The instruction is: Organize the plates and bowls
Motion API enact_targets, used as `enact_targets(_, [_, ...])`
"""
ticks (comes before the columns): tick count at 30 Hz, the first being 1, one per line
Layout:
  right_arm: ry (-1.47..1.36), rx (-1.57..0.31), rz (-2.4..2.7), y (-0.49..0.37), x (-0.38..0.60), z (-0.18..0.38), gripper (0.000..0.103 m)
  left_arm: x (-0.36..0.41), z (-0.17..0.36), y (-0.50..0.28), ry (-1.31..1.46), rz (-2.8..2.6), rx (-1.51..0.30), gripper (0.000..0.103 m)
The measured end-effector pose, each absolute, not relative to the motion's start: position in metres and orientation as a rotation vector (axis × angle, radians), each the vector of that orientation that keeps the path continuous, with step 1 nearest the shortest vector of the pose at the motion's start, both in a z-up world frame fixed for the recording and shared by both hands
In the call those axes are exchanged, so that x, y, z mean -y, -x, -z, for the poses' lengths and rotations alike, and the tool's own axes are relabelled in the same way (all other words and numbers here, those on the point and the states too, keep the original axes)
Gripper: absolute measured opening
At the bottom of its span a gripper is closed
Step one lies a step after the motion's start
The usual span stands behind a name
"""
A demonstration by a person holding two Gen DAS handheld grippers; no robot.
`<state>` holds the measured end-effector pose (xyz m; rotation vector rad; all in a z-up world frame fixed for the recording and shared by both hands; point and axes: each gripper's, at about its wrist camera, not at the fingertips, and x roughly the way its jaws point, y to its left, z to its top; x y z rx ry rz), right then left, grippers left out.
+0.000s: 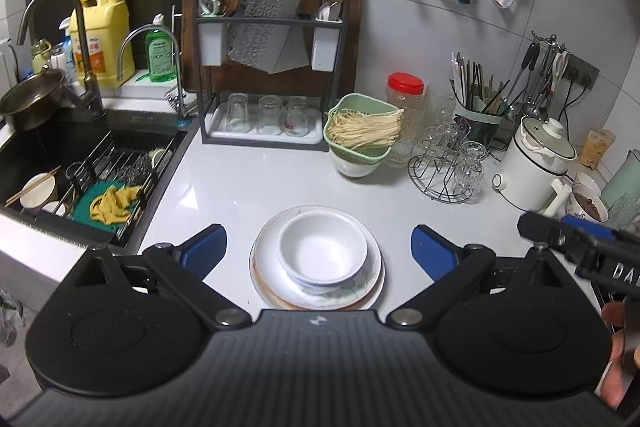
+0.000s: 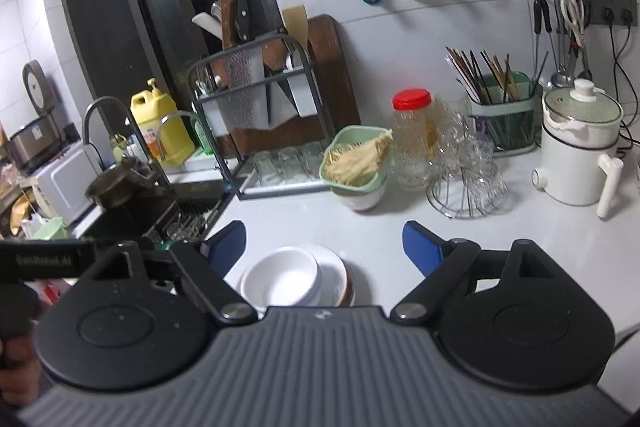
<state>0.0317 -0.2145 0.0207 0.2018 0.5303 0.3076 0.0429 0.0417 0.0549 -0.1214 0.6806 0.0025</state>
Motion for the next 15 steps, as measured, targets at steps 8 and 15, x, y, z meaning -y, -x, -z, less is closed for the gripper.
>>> enact_targets(8, [-0.185, -0.581, -0.273, -0.011, 0.213, 0.002, 0.089, -0.043, -0.044, -0.03, 0.108, -0.009, -0.716, 0.1])
enact_targets(15, [-0.174, -0.599, -0.268, 0.008, 0.205, 0.01, 0.089, -0.047, -0.035, -0.017, 0.103, 0.004, -0.743, 0.1])
